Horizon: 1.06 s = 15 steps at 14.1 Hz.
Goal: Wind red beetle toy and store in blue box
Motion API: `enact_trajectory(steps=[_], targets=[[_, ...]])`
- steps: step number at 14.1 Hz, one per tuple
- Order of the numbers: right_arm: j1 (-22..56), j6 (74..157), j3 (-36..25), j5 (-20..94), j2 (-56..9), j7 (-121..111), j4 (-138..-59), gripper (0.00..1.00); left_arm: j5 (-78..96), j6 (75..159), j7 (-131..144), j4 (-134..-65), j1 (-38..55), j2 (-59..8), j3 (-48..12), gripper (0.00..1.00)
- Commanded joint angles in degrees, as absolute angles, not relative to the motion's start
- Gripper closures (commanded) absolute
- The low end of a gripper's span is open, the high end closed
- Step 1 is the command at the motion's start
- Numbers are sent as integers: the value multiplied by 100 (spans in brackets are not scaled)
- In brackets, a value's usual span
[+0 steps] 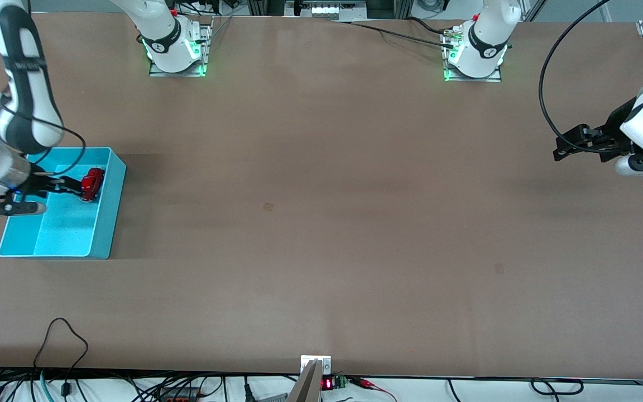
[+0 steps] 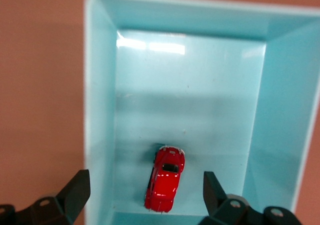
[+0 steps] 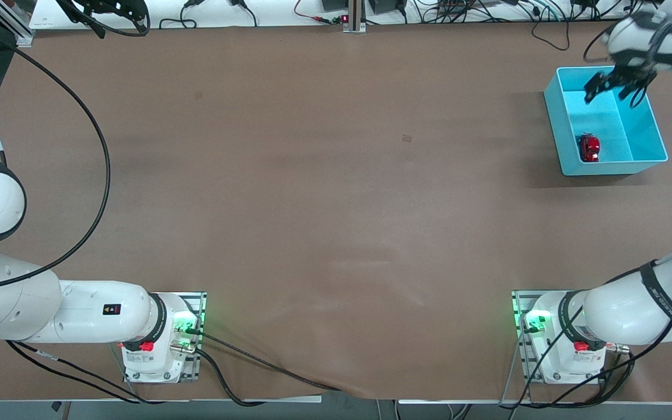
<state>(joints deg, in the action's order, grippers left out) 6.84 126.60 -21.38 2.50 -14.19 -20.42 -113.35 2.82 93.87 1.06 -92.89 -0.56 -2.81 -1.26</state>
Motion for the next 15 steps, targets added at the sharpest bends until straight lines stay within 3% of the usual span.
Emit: enact_trajectory(steps=[1, 8, 10, 15], targets=[[624, 11790, -1856, -78, -889, -2074, -10839, 0, 229, 9325, 26, -9220, -44, -264, -123, 0], [151, 9003, -812, -79, -510, -1425, -8941, 0, 229, 9334, 26, -9220, -44, -272, -123, 0], [-87, 8615, -327, -123, -527, -1205, -8615, 0, 229, 9343, 26, -9220, -44, -281, -123, 0], [-123, 8613, -299, -114, -554, -1011, -8561, 0, 229, 9343, 26, -9220, -44, -281, -123, 0]])
